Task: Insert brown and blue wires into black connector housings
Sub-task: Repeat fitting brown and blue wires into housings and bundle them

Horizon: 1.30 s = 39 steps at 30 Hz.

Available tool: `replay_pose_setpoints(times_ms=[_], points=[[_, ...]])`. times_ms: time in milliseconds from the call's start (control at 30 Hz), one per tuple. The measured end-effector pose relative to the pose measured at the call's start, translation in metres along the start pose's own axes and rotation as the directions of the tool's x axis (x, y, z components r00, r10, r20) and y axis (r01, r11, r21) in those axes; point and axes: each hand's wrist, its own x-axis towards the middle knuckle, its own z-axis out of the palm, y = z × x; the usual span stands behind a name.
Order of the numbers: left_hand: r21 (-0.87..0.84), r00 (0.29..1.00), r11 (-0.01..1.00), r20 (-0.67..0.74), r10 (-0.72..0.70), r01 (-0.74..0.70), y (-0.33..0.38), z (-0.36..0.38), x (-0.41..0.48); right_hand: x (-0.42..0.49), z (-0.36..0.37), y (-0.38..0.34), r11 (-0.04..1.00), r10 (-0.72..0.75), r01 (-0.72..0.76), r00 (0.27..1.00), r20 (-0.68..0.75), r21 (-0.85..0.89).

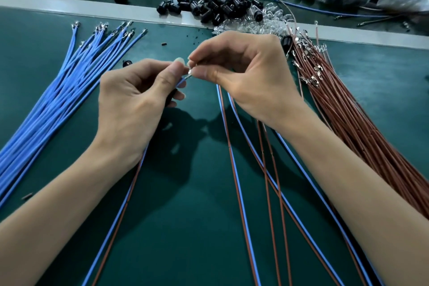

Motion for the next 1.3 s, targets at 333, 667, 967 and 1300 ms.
replay_pose_setpoints(times_ms=[333,667,967,1300], points=[[-0.161,0.963,0.964,0.202,-0.179,0.213,0.005,-0.008,0.006,-0.004,0.009,0.002,0.995,-0.1,0.098,0.993,-0.056,-0.035],[-0.172,0.886,0.909,0.351,-0.303,0.379,0.009,-0.019,0.013,-0.006,0.015,0.0,0.977,-0.18,0.163,0.975,-0.127,-0.136],[-0.309,0.805,0.798,0.491,-0.332,0.518,0.008,-0.023,0.014,-0.008,0.02,-0.005,0.964,-0.244,0.222,0.957,-0.157,-0.145],[-0.285,0.841,0.836,0.431,-0.325,0.469,0.011,-0.018,0.011,-0.005,0.014,-0.007,0.979,-0.175,0.163,0.98,-0.098,-0.121]])
